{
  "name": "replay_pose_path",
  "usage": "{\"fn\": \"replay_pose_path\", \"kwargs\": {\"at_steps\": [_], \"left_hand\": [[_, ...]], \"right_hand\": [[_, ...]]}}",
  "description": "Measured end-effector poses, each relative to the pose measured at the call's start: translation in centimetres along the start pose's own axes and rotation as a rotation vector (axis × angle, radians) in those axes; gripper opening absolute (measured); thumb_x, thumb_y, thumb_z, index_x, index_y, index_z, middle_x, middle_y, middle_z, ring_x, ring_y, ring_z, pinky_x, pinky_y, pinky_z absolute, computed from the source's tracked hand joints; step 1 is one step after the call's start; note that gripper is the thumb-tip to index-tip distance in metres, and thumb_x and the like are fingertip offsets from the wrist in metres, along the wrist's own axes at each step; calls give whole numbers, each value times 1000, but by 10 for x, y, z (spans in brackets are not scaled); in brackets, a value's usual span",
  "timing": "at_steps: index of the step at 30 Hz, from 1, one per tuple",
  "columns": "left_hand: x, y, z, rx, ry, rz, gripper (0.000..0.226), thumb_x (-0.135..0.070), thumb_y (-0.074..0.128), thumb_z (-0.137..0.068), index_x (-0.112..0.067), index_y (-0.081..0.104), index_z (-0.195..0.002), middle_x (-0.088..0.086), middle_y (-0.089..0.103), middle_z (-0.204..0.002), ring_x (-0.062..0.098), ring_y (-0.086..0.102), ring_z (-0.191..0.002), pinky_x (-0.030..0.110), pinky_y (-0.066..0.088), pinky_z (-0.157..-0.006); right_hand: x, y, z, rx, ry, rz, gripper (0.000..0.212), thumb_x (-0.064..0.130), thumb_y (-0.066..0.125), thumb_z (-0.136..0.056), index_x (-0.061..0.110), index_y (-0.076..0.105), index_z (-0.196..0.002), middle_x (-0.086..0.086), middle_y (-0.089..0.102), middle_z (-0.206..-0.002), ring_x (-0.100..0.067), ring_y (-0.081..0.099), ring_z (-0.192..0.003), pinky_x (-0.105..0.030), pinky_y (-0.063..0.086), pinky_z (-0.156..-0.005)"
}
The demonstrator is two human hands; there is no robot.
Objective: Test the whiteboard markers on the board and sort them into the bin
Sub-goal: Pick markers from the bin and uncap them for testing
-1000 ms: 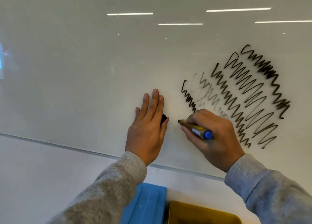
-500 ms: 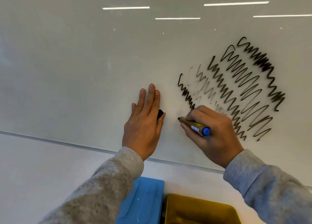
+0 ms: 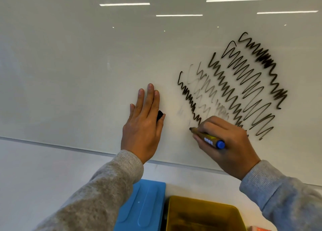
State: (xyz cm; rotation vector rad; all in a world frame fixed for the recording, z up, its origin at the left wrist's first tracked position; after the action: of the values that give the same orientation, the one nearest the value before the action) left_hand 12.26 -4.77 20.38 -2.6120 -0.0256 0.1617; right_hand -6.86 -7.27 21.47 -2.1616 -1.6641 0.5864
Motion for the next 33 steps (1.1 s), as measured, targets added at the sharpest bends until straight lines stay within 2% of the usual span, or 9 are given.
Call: {"fn": "replay_pose_path", "kwargs": {"at_steps": [2, 5, 8, 11, 20, 24, 27, 30, 33], "left_hand": [[-1, 0, 0, -6, -1, 2, 64, -35, 35, -106, -19, 3, -160, -6, -8, -167, 17, -6, -154, 50, 23, -122], [0, 1, 1, -3, -3, 3, 64, -35, 35, -107, -19, 3, -160, -6, -8, -167, 17, -6, -154, 51, 24, -121], [0, 1, 1, -2, -2, -6, 64, -35, 36, -106, -18, 5, -160, -5, -7, -167, 18, -5, -154, 52, 25, -121], [0, 1, 1, -4, -4, -7, 64, -34, 36, -106, -17, 6, -160, -4, -6, -167, 19, -5, -154, 52, 24, -121], [-3, 2, 2, 1, -11, -8, 64, -34, 36, -106, -16, 5, -160, -4, -8, -167, 20, -6, -154, 52, 20, -122], [-3, 3, 3, -1, -15, -4, 65, -34, 36, -106, -17, 4, -160, -4, -8, -167, 19, -7, -154, 51, 19, -123], [-2, 3, 3, -2, -19, 0, 65, -35, 36, -106, -17, 4, -160, -4, -7, -167, 19, -6, -154, 51, 18, -123], [-3, 3, 4, -7, -14, 3, 65, -35, 36, -106, -18, 3, -160, -4, -7, -167, 18, -6, -154, 50, 17, -123], [-4, 3, 4, -6, -12, 7, 65, -35, 36, -106, -18, 3, -160, -5, -7, -167, 18, -7, -154, 50, 16, -123]], "right_hand": [[-4, -6, 3, -40, 28, -18, 9, 10, 76, -87, 6, 70, -92, -4, 63, -90, -20, 62, -77, -32, 55, -68], [-3, -1, 11, -3, 22, -18, 8, 10, 77, -87, 8, 70, -91, -3, 62, -89, -20, 61, -76, -33, 55, -65], [-10, -7, 19, -60, 70, -32, 9, 9, 78, -86, 6, 70, -91, -5, 63, -90, -21, 62, -77, -33, 55, -68], [-8, -1, 25, 12, 49, -44, 8, 11, 77, -87, 8, 70, -91, -3, 62, -90, -20, 61, -76, -32, 54, -67], [-18, -11, 39, -26, 91, -65, 10, 10, 77, -85, 7, 70, -91, -3, 63, -91, -21, 62, -77, -34, 55, -67], [-17, -8, 45, 31, 79, -59, 8, 14, 75, -88, 10, 69, -91, 0, 61, -92, -18, 59, -77, -32, 54, -67], [-21, -13, 47, -15, 124, -80, 10, 10, 77, -85, 9, 69, -90, 0, 62, -90, -17, 60, -76, -30, 54, -67], [-18, -9, 48, 30, 110, -68, 9, 12, 77, -86, 11, 69, -91, 1, 61, -91, -16, 58, -77, -29, 53, -68], [-24, -16, 52, -26, 162, -87, 11, 9, 78, -84, 10, 69, -90, 0, 61, -90, -17, 60, -77, -28, 52, -69]]}}
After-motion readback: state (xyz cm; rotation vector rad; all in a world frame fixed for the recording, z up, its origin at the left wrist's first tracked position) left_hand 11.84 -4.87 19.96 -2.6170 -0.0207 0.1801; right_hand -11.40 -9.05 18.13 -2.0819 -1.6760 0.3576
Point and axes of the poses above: each hand's wrist, its own z-axis away from the middle knuckle, its own y-axis out of the palm, x = y × z, the point moved 9 cm from there along -z, towards the middle knuckle
